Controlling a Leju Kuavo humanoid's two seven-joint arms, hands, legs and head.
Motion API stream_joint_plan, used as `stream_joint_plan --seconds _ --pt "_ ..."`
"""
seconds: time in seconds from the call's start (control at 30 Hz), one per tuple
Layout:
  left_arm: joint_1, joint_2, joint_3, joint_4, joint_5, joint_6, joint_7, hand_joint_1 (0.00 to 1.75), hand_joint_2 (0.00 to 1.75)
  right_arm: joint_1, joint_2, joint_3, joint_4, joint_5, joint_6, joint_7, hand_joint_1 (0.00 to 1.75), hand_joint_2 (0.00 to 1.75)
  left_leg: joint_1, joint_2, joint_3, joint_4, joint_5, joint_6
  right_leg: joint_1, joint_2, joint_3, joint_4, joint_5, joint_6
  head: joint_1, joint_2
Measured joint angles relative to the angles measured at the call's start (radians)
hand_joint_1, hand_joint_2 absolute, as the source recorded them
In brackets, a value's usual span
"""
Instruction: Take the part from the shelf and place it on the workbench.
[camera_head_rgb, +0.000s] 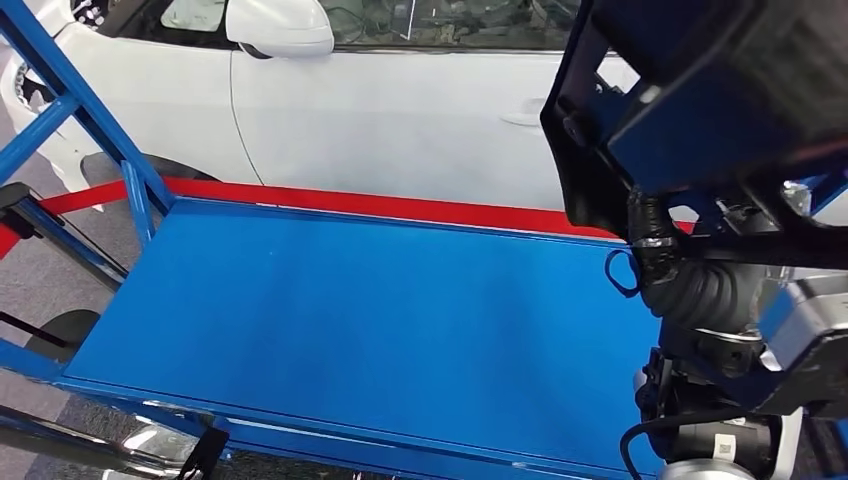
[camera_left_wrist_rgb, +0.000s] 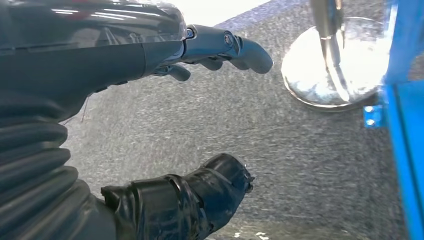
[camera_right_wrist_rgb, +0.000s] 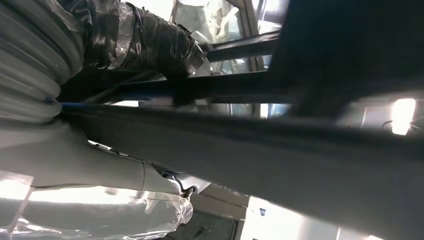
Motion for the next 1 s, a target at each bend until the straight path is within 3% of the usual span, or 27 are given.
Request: stream_joint_plan --seconds 0.03,0.07,0.13,0.2,0.27,0.33,0.37,0.4,0.47,0.5,0.53,0.57,0.6,0.67,0.73,0.83,0.87,0.93,1.0 --pt "0.0 0.0 0.0 0.0 0.0 0.0 0.0 0.0 1.75 0.004 0.0 -0.001 -0.005 0.004 0.0 0.0 1.75 1.75 0.0 0.0 -0.002 0.036 -0.011 0.0 0.002 -0.001 -0.01 0.002 0.006 -0.001 0.0 0.0" --pt "0.0 0.001 0.001 0.0 0.0 0.001 0.001 0.0 1.75 0.008 0.0 -0.001 -0.01 0.008 0.0 0.0 1.75 1.75 0.0 0.0 0.012 0.039 -0.003 0.001 0.004 -0.001 -0.02 0.005 0.011 -0.001 0.0 0.0" --pt "-0.001 0.001 0.002 0.0 0.0 0.001 0.0 0.0 1.75 0.013 0.0 -0.004 -0.023 0.017 0.0 0.003 1.75 1.75 -0.003 0.0 0.09 -0.055 0.045 0.008 0.006 -0.001 -0.038 0.013 0.02 0.001 0.0 0.0" --pt "-0.004 0.002 0.003 0.0 0.0 0.002 0.0 0.0 1.75 0.013 0.0 -0.006 -0.038 0.023 0.0 0.013 1.75 1.75 -0.01 -0.001 0.179 -0.185 0.062 0.019 0.007 -0.002 -0.051 0.019 0.028 0.008 0.001 0.0" --pt "-0.006 0.003 0.005 0.0 0.0 0.002 0.0 0.0 1.75 0.014 0.0 -0.007 -0.049 0.025 0.0 0.025 1.75 1.75 -0.017 -0.002 0.208 -0.238 0.057 0.027 0.006 -0.003 -0.056 0.019 0.039 0.018 0.0 0.0" --pt "-0.005 0.003 0.009 0.0 0.0 0.003 0.001 0.0 1.75 0.016 -0.001 -0.008 -0.056 0.024 0.0 0.033 1.75 1.75 -0.017 0.0 0.202 -0.25 0.073 0.036 0.004 -0.002 -0.058 0.016 0.048 0.03 -0.001 0.0" --pt "-0.006 0.003 0.011 0.001 0.0 0.003 0.001 0.0 1.75 0.016 -0.003 -0.009 -0.06 0.024 0.0 0.035 1.75 1.75 -0.014 0.003 0.199 -0.258 0.083 0.042 0.003 -0.001 -0.063 0.024 0.037 0.035 0.0 0.0" --pt "-0.006 0.003 0.012 0.001 0.0 0.003 0.001 0.0 1.75 0.017 -0.006 -0.011 -0.062 0.024 -0.001 0.036 1.75 1.75 -0.011 0.005 0.194 -0.265 0.095 0.05 0.003 0.001 -0.073 0.049 0.01 0.04 0.002 0.0" --pt "-0.007 0.003 0.014 0.001 -0.001 0.003 0.001 0.0 1.75 0.018 -0.009 -0.014 -0.066 0.023 -0.001 0.037 1.75 1.75 -0.009 0.009 0.176 -0.267 0.113 0.06 -0.001 0.002 -0.11 0.155 -0.076 0.048 0.004 0.0" --pt "-0.007 0.003 0.014 0.001 -0.001 0.003 0.001 0.0 1.75 0.02 -0.01 -0.015 -0.066 0.022 -0.001 0.039 1.75 1.75 -0.009 0.011 0.164 -0.264 0.12 0.061 -0.004 0.002 -0.128 0.218 -0.112 0.053 0.006 0.0" --pt "-0.007 0.003 0.015 0.001 -0.001 0.003 0.001 0.0 1.75 0.021 -0.012 -0.015 -0.067 0.02 -0.001 0.044 1.75 1.75 -0.009 0.012 0.152 -0.26 0.126 0.061 -0.008 0.002 -0.136 0.265 -0.13 0.057 0.006 0.0" --pt "-0.007 0.003 0.015 0.001 -0.001 0.003 0.001 0.0 1.75 0.022 -0.015 -0.015 -0.067 0.017 0.001 0.052 1.75 1.75 -0.008 0.012 0.139 -0.255 0.131 0.059 -0.012 0.002 -0.13 0.282 -0.126 0.061 0.006 0.0" --pt "-0.007 0.003 0.015 0.001 -0.001 0.003 0.001 0.0 1.75 0.021 -0.019 -0.015 -0.067 0.012 0.007 0.064 1.75 1.75 -0.007 0.012 0.126 -0.249 0.136 0.056 -0.017 0.001 -0.105 0.261 -0.106 0.065 0.006 0.0" --pt "-0.007 0.003 0.016 0.001 0.0 0.003 0.001 0.0 1.75 0.009 -0.031 -0.013 -0.066 -0.005 0.034 0.102 1.75 1.75 -0.005 0.012 0.101 -0.232 0.144 0.048 -0.026 0.001 -0.017 0.143 -0.064 0.072 0.006 0.0" --pt "-0.009 0.003 0.017 0.001 0.0 0.002 0.001 0.0 1.75 -0.019 -0.046 -0.004 -0.065 -0.019 0.09 0.15 1.75 1.75 -0.006 0.01 0.083 -0.218 0.151 0.035 -0.024 0.006 0.041 0.046 -0.056 0.068 0.004 0.0" --pt "-0.009 0.003 0.017 0.002 -0.004 -0.001 0.001 0.0 1.75 -0.074 -0.07 0.025 -0.054 -0.026 0.181 0.188 1.75 1.75 -0.003 0.007 0.067 -0.213 0.168 0.013 -0.015 0.008 0.032 0.025 -0.047 0.042 0.005 0.0" --pt "-0.008 0.002 0.017 0.002 -0.006 -0.002 0.0 0.0 1.75 -0.089 -0.074 0.035 -0.049 -0.027 0.199 0.191 1.75 1.75 0.0 0.006 0.058 -0.207 0.16 0.007 -0.014 0.006 0.023 0.024 -0.038 0.033 0.005 0.0" --pt "-0.007 0.001 0.017 0.002 -0.009 -0.003 -0.001 0.0 1.75 -0.109 -0.077 0.05 -0.039 -0.029 0.217 0.192 1.75 1.75 0.004 0.005 0.029 -0.15 0.095 0.001 -0.014 0.001 0.002 0.02 -0.018 0.016 0.002 0.0" --pt "-0.007 0.0 0.017 0.002 -0.01 -0.004 -0.001 0.0 1.75 -0.122 -0.081 0.058 -0.033 -0.029 0.223 0.193 1.75 1.75 0.003 0.005 -0.005 -0.031 0.002 -0.002 -0.01 -0.003 -0.022 0.021 0.0 0.007 -0.001 0.0"
